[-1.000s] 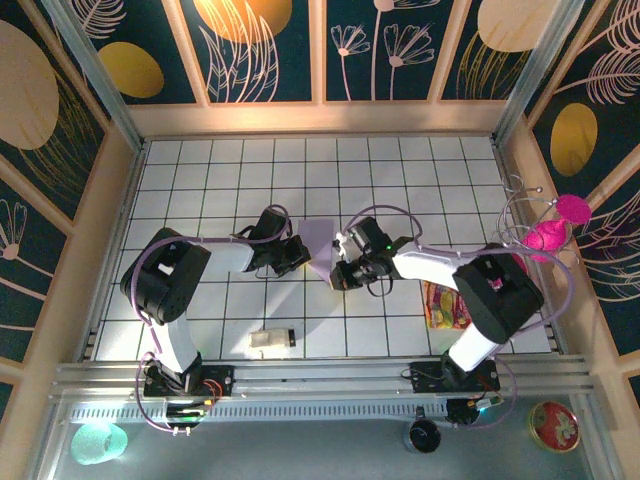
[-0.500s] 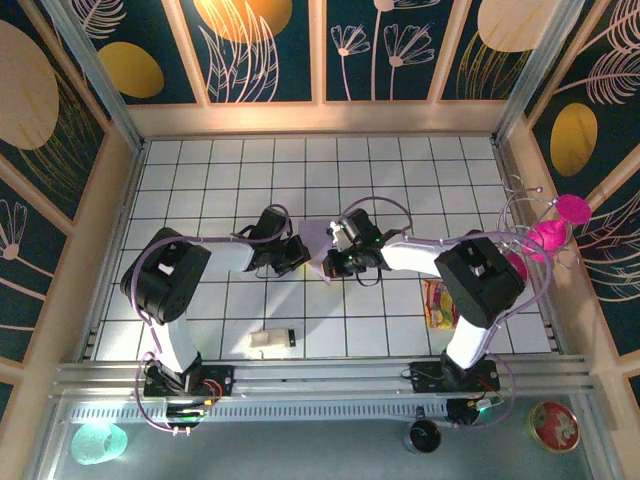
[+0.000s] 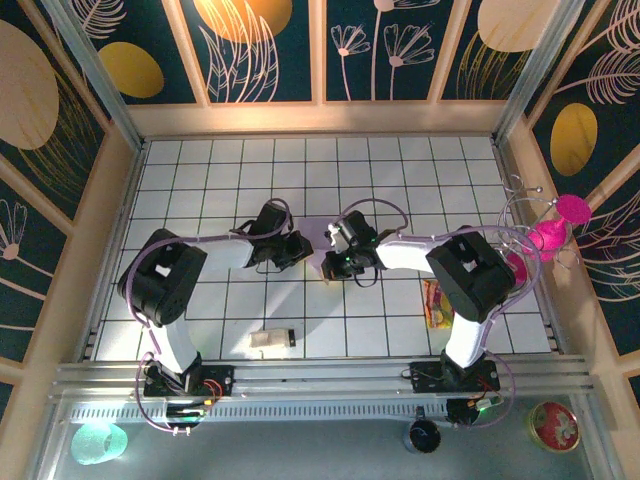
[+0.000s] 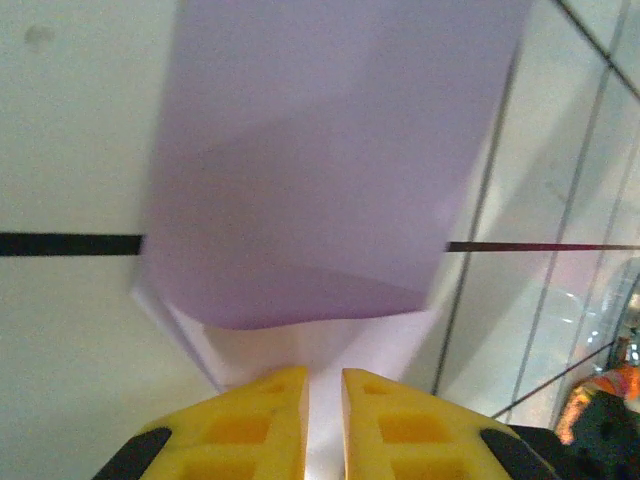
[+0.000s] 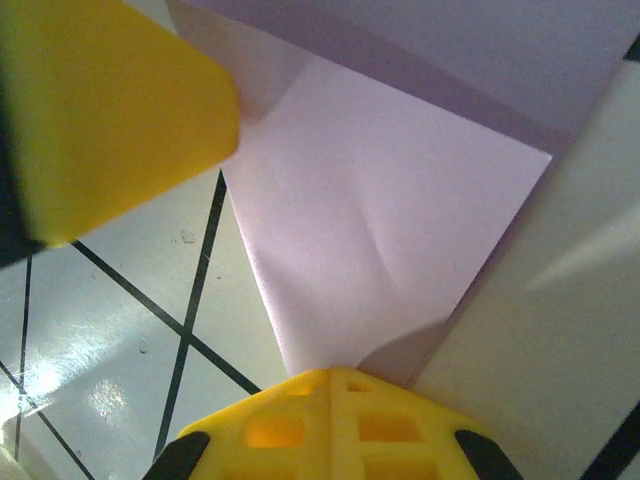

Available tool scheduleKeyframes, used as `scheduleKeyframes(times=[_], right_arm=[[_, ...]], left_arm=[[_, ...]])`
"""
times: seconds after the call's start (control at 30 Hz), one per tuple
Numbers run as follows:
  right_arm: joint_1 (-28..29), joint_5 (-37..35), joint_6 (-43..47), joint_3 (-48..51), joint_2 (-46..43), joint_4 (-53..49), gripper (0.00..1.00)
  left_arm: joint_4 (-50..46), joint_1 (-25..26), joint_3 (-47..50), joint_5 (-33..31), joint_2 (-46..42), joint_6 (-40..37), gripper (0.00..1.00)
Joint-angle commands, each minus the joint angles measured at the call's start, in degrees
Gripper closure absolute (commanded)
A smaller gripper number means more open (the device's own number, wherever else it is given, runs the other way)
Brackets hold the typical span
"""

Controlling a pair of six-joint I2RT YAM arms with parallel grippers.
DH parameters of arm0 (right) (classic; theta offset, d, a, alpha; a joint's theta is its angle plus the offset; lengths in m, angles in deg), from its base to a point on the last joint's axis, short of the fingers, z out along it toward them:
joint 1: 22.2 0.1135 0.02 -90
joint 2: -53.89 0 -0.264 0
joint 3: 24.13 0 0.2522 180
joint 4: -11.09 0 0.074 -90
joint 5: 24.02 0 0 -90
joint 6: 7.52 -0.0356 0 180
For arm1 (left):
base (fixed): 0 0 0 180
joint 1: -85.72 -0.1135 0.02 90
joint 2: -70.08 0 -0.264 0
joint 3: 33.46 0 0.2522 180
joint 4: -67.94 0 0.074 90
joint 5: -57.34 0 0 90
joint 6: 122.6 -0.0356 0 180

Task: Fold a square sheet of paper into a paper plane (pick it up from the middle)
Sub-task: Third fold the triangle at the center of the table.

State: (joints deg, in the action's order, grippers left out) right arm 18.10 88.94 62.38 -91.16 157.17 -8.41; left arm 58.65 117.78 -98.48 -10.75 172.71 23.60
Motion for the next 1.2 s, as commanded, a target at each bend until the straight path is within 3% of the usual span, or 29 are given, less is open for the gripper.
scheduleKeyframes(times=[0.0,0.3,0.63,0.9,1.17], right_arm=[[0.62,-2.21,-0.33,-1.07,1.38,-2.38,0.97],[0.71,-2.28,-0.64,-1.22,2.51,-4.44,0.99],[0.84,-3.26,-0.7,-1.65,3.21,-6.95,0.99],[0.84,-4.8,-0.38,-1.61,3.93,-9.76,1.0],[0.84,-7.9,0.32,-0.86,4.87,-13.58,1.0]], left_arm=[[-0.71,0.33,-0.69,0.15,-3.26,-2.11,0.85],[4.37,2.79,3.01,3.7,-2.62,0.35,0.97],[5.25,3.23,3.06,6.02,1.03,0.43,0.98],[0.72,3.1,2.09,1.59,3.23,0.04,0.98],[-1.52,-0.33,1.78,-0.81,4.03,-2.11,0.97]])
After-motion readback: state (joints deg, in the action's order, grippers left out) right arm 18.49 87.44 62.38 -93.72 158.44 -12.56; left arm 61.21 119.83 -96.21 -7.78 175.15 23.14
